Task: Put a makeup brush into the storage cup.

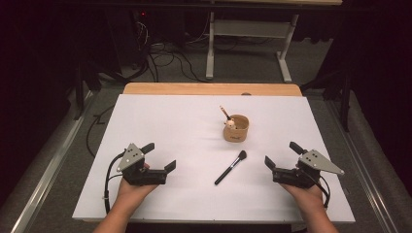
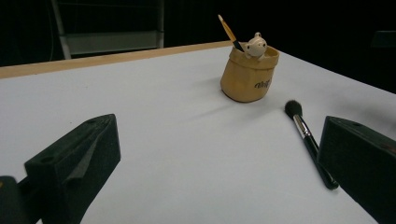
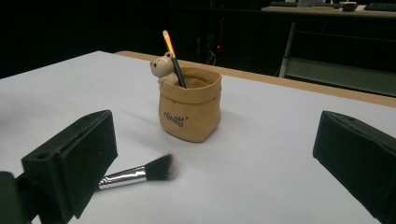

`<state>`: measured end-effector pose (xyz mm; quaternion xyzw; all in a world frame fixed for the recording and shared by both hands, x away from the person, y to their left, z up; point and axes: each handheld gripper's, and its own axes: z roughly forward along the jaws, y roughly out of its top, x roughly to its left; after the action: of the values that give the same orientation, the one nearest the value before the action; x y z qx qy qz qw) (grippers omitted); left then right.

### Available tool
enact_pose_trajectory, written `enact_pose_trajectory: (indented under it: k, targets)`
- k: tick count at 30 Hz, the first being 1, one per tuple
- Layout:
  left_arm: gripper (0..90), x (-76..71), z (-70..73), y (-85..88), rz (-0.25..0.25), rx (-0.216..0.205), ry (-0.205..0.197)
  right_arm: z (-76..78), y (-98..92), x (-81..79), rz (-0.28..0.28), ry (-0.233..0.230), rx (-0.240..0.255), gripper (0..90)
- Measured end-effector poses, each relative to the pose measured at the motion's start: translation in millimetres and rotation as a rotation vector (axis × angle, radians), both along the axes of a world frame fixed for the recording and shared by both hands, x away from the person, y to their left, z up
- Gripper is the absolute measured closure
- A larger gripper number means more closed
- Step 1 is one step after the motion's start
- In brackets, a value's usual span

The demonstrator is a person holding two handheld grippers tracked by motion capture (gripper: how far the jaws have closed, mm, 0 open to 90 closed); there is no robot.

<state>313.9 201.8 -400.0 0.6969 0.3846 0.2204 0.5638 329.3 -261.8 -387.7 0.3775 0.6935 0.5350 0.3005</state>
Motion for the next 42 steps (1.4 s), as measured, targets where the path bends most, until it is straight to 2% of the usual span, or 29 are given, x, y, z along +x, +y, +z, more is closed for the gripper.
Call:
enact_pose_trajectory:
  k: [3,9,13,18,24,29,35,42]
  targets:
    - [0.0,-1.0,-1.7,0.7,0.004,0.001,0.006,1.0,-0.6,0.3,-0.002,-0.007,0.013,1.4]
    - [0.0,-2.7,5.6,-0.1,0.014,0.02,-0.021,2.2,1.7,1.8,0.006,-0.022,0.016,1.4]
    - [0.0,1.8,12.4,-5.0,0.028,0.051,0.013,2.3,2.9,0.6,0.012,-0.028,0.007,1.4]
    - [0.0,5.3,11.6,-11.4,0.024,0.1,0.036,2.5,-1.7,0.4,0.004,-0.039,0.016,1.4]
    - [0.0,10.0,9.2,-15.5,0.026,0.138,0.087,3.7,0.6,-1.1,0.011,-0.045,0.016,1.5]
    - [0.0,14.1,8.2,-14.2,0.042,0.19,0.136,2.7,3.1,-0.7,0.022,-0.042,0.011,1.5]
    - [0.0,19.0,5.8,-12.3,0.043,0.216,0.226,2.0,4.2,-0.8,0.031,-0.042,0.004,1.5]
    - [0.5,23.6,7.0,-16.5,0.022,0.298,0.322,2.8,3.2,-2.2,0.029,-0.044,0.016,1.5]
